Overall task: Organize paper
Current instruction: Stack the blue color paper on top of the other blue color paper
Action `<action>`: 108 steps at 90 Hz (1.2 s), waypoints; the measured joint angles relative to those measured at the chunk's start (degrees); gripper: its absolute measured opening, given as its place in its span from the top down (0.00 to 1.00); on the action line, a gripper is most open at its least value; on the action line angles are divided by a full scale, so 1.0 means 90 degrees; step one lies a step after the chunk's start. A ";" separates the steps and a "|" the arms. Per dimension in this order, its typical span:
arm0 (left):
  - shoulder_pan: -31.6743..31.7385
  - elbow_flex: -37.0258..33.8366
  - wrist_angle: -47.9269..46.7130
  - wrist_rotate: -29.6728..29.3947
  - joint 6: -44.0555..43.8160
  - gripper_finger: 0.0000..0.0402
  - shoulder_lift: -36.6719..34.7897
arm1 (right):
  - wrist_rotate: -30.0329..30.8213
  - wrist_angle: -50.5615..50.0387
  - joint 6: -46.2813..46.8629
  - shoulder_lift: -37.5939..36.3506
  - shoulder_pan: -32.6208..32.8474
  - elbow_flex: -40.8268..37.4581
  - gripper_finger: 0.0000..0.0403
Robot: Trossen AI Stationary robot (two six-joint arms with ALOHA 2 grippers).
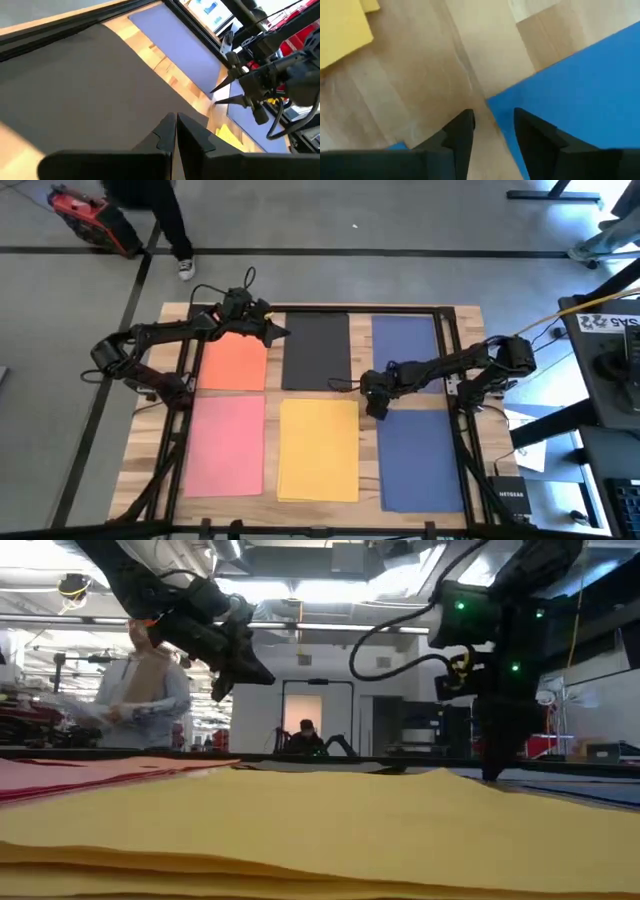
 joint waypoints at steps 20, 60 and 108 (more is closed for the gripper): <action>0.0002 0.0000 -0.0006 -0.0002 0.0056 1.00 0.0000 | -0.0209 0.0534 -0.0265 -0.0009 -0.0349 -0.0208 0.78; 0.0002 0.0000 -0.0038 -0.0003 0.0114 1.00 0.0000 | -0.1300 -0.0377 -0.0229 -0.0177 -0.0549 0.0358 1.00; 0.0000 0.0000 -0.0039 0.0000 -0.0011 1.00 0.0000 | -0.5195 -0.3116 0.1498 -0.0531 -0.0388 0.1968 1.00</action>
